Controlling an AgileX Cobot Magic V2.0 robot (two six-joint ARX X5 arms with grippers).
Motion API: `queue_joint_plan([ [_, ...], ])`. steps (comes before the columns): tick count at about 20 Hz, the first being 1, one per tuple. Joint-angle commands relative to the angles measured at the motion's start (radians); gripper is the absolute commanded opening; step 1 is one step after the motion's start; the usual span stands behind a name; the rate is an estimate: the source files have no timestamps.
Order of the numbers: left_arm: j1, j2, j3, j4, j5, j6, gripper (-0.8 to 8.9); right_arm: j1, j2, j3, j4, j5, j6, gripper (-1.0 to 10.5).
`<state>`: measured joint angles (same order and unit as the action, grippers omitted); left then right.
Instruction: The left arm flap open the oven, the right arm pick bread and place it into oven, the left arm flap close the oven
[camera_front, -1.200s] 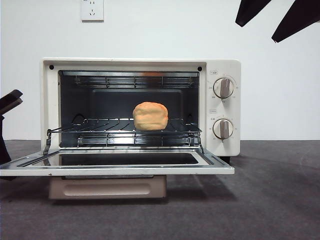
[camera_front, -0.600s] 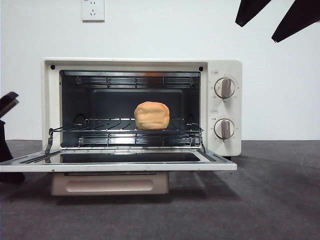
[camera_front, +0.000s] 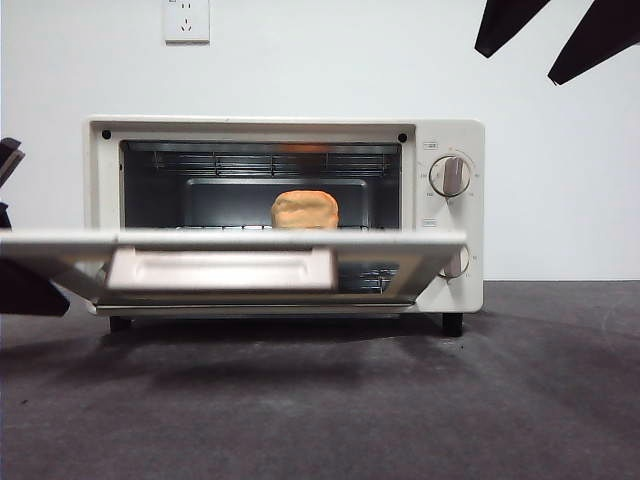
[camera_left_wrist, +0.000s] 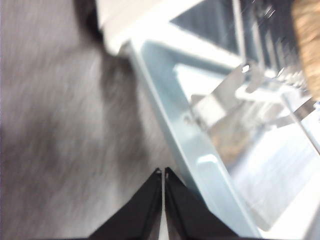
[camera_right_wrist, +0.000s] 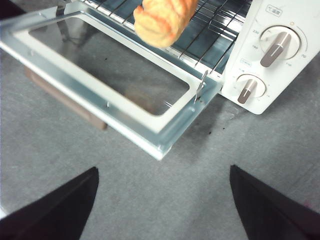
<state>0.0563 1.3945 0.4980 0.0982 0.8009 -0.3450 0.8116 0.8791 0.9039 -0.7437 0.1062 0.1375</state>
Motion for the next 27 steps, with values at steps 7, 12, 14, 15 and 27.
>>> queue_joint_plan([
  [7,0.005,0.01,0.01,0.351,0.046,-0.204,0.15,0.009,0.007,0.007,0.01,0.003,0.013,4.2],
  [12,0.006,0.01,0.012,0.515,0.007,-0.282,0.15,0.009,0.007,0.007,0.01,0.003,0.013,4.2],
  [14,0.005,0.01,0.012,0.523,0.008,-0.293,0.15,0.009,0.007,0.007,0.01,0.004,0.012,4.2],
  [15,0.005,0.01,0.012,0.52,0.016,-0.293,0.15,0.009,0.008,0.007,0.01,0.004,0.012,4.2],
  [27,-0.089,-0.329,0.077,-0.021,-0.178,-0.027,0.18,0.009,0.009,0.007,0.075,0.0,0.013,4.2],
])
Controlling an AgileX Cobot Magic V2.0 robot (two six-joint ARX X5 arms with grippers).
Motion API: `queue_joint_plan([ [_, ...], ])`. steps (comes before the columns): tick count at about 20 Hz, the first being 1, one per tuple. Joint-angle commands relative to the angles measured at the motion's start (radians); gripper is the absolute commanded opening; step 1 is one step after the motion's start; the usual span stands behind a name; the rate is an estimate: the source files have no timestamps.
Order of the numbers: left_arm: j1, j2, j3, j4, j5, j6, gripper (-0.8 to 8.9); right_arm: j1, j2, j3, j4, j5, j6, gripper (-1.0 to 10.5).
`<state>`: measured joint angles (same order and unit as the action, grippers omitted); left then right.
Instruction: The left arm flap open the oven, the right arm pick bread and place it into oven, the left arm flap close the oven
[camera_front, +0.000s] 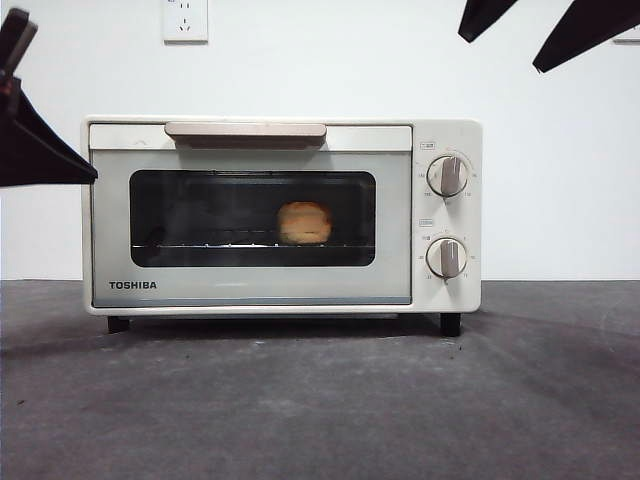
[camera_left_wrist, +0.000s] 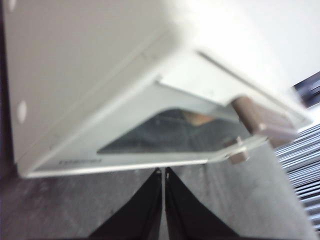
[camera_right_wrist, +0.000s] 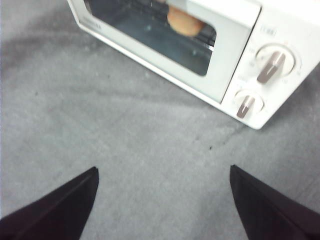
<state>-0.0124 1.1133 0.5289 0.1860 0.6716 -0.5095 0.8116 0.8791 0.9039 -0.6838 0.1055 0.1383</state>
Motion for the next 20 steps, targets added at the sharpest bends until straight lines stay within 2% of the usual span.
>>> queue_joint_plan([
  [1,-0.039,-0.087,0.069,-0.182,-0.093,0.178,0.18,0.009,0.009,0.007,0.019,0.001,0.012,4.2],
  [6,-0.149,-0.248,0.23,-0.515,-0.282,0.322,0.17,0.009,0.009,0.007,0.045,-0.001,0.033,4.2],
  [10,-0.23,-0.319,0.307,-0.7,-0.388,0.383,0.17,0.009,0.009,0.007,0.054,-0.002,0.041,4.2],
  [14,-0.255,-0.368,0.338,-0.808,-0.391,0.398,0.17,0.009,0.009,0.007,0.055,-0.003,0.045,4.2],
  [20,-0.254,-0.401,0.338,-0.819,-0.391,0.398,0.17,0.009,0.009,0.007,0.055,-0.004,0.045,4.2],
])
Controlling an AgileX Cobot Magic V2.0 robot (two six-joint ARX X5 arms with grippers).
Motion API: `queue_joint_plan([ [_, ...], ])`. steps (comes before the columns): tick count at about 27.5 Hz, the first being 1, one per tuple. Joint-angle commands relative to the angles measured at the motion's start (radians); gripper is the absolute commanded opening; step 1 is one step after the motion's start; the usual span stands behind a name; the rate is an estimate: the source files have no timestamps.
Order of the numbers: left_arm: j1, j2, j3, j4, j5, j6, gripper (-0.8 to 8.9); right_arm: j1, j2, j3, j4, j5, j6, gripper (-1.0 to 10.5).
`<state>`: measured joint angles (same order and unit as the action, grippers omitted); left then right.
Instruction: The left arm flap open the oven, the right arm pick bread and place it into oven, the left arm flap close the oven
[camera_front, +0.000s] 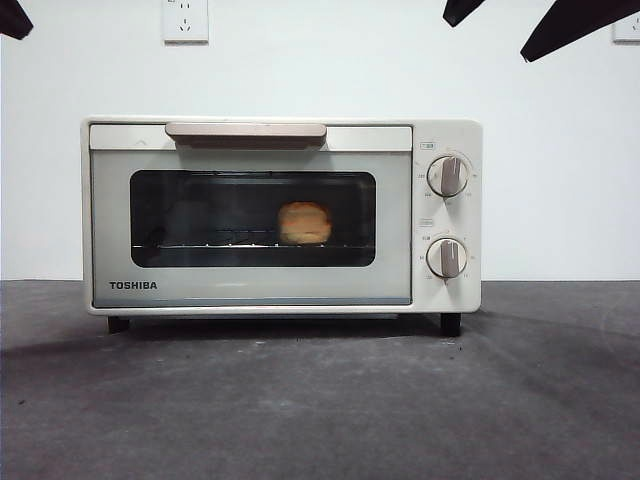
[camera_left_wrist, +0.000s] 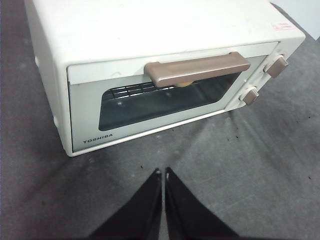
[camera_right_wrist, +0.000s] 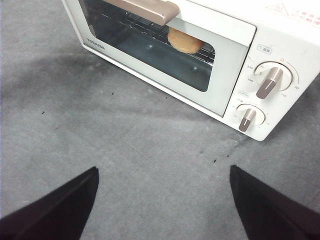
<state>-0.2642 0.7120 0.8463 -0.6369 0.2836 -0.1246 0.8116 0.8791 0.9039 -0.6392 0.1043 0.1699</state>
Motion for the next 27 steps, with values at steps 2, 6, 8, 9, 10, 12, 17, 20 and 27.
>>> queue_joint_plan([
  [2,-0.003,-0.001,0.02,0.004,-0.003,0.013,0.18,0.009,0.009,0.007,0.01,-0.003,0.013,3.7],
  [6,-0.003,-0.001,0.02,0.002,-0.003,0.012,0.19,0.009,0.009,0.007,0.009,-0.002,0.013,0.6],
  [8,-0.003,-0.001,0.02,0.002,-0.003,0.012,0.19,0.009,0.009,0.007,0.009,-0.002,0.013,0.1],
  [9,-0.003,-0.001,0.02,0.002,-0.003,0.012,0.19,0.009,0.009,0.007,0.01,0.0,0.013,0.1],
  [10,-0.003,-0.001,0.02,0.002,-0.003,0.012,0.2,0.009,0.009,0.007,0.01,0.002,0.013,0.1],
  [12,-0.003,-0.001,0.02,0.002,-0.003,0.012,0.19,0.009,0.009,0.007,0.011,0.005,0.013,0.1],
  [17,-0.003,-0.001,0.02,0.002,-0.003,0.011,0.2,0.009,0.008,0.007,0.011,0.003,0.012,0.1],
  [20,-0.003,-0.001,0.02,0.002,-0.003,0.012,0.19,0.009,0.008,0.007,0.011,0.003,0.012,0.1],
  [27,-0.003,-0.001,0.02,0.002,-0.003,0.011,0.19,0.009,0.008,0.007,0.011,0.003,0.012,0.1],
])
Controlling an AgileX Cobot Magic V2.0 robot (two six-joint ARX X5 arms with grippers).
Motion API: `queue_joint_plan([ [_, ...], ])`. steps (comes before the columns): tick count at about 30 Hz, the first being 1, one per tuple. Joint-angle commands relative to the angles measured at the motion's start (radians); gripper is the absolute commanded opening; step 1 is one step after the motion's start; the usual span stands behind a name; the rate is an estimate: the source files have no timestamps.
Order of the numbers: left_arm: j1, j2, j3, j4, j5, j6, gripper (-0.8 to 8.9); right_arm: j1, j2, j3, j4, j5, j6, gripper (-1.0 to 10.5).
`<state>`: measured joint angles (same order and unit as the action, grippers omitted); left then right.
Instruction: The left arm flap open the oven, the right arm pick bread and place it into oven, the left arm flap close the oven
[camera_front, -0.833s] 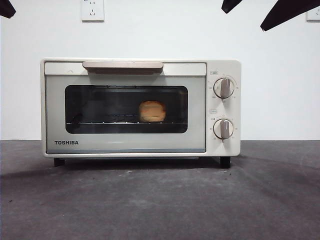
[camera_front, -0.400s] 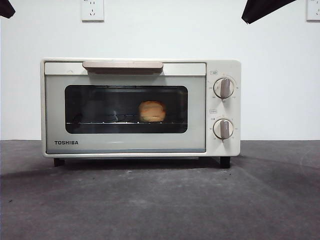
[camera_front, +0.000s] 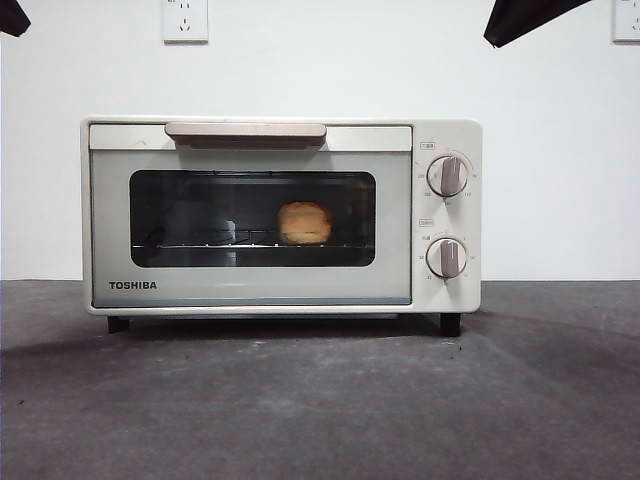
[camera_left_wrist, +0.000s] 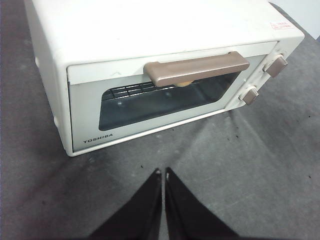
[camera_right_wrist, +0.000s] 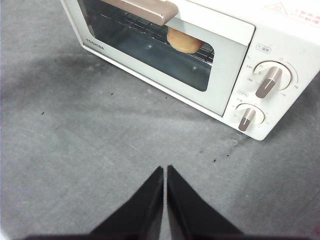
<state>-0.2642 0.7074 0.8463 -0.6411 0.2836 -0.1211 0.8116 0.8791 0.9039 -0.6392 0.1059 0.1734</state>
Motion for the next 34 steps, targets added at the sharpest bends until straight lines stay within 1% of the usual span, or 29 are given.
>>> queue_joint_plan([
  [1,-0.003,0.003,0.02,0.006,-0.003,0.008,0.19,0.009,0.008,0.007,0.011,0.002,0.009,0.1],
  [6,-0.003,-0.003,0.02,0.004,-0.003,0.008,0.2,0.009,0.008,0.007,0.011,0.002,0.009,0.1],
  [7,-0.002,-0.017,0.02,0.006,-0.005,0.026,0.19,0.009,0.008,0.007,0.011,0.002,0.009,0.1],
  [8,0.006,-0.034,0.02,0.013,-0.023,0.075,0.2,0.009,0.008,0.007,0.011,0.002,0.009,0.1],
  [9,0.014,-0.049,0.018,0.024,-0.035,0.087,0.2,0.009,0.008,0.007,0.011,0.002,0.009,0.1],
  [13,0.072,-0.147,-0.035,0.164,-0.129,0.094,0.2,0.009,0.008,0.007,0.011,0.002,0.009,0.1],
  [18,0.162,-0.307,-0.202,0.357,-0.206,0.151,0.2,0.009,0.008,0.007,0.011,0.002,0.009,0.1],
  [21,0.2,-0.398,-0.314,0.426,-0.24,0.178,0.2,0.009,0.008,0.007,0.011,0.002,0.009,0.1],
  [23,0.225,-0.461,-0.394,0.456,-0.242,0.187,0.2,0.009,0.008,0.007,0.011,0.002,0.009,0.1],
  [30,0.277,-0.615,-0.61,0.463,-0.243,0.189,0.2,0.009,0.008,0.007,0.011,0.002,0.009,0.1],
  [34,0.291,-0.669,-0.696,0.462,-0.243,0.189,0.2,0.009,0.008,0.007,0.011,0.002,0.009,0.1],
])
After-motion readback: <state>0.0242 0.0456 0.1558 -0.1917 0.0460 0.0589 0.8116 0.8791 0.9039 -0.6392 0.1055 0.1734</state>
